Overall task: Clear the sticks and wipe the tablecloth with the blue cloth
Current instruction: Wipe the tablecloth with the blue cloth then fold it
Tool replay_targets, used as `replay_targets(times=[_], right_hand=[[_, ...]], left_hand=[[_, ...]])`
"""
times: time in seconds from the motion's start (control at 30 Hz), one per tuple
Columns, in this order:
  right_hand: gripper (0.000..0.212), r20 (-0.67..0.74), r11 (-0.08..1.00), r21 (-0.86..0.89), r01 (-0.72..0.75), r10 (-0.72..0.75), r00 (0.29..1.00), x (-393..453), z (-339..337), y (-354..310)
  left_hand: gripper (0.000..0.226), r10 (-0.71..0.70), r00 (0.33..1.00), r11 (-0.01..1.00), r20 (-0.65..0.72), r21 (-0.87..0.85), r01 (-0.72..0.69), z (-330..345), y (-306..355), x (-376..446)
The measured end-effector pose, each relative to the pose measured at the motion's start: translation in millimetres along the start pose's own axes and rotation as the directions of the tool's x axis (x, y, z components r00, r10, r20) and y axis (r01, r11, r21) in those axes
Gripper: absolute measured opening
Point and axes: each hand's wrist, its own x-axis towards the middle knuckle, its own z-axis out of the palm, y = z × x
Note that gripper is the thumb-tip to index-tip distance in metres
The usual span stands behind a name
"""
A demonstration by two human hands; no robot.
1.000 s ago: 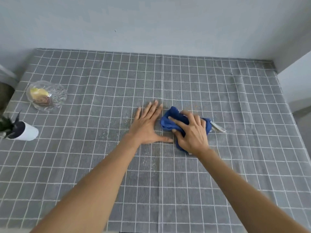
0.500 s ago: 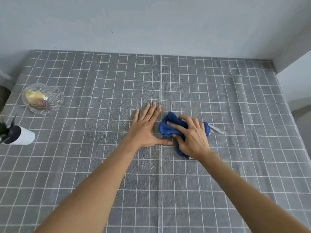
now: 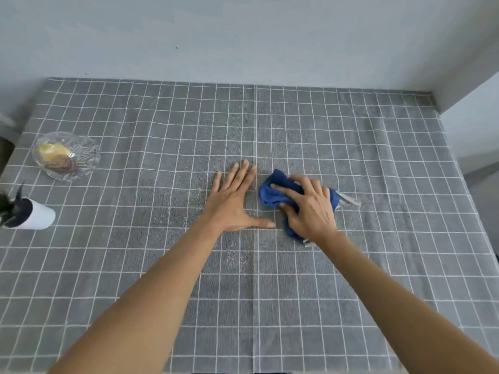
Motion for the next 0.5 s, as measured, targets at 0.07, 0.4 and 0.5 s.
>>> replay_targets(times=[0.07,0.4,0.5], right_hand=[[0.041,-0.026,0.99,-0.016,-0.141,0.141,0.99,16,-1,11],[0.04,-0.11,0.957,0.048,-0.287,0.291,0.951,32,-8,-18],[0.04,-0.099,0.977,0.058,-0.203,0.208,0.973,38,-3,-60]], left_hand=[[0.133,0.0,1.0,1.0,-0.005,0.002,0.0,1,0,-1],[0.121,-0.109,0.974,0.989,-0.201,-0.119,0.086,3,-32,-28],[0.087,-0.202,0.934,0.972,-0.294,-0.178,0.154,3,-61,-40]])
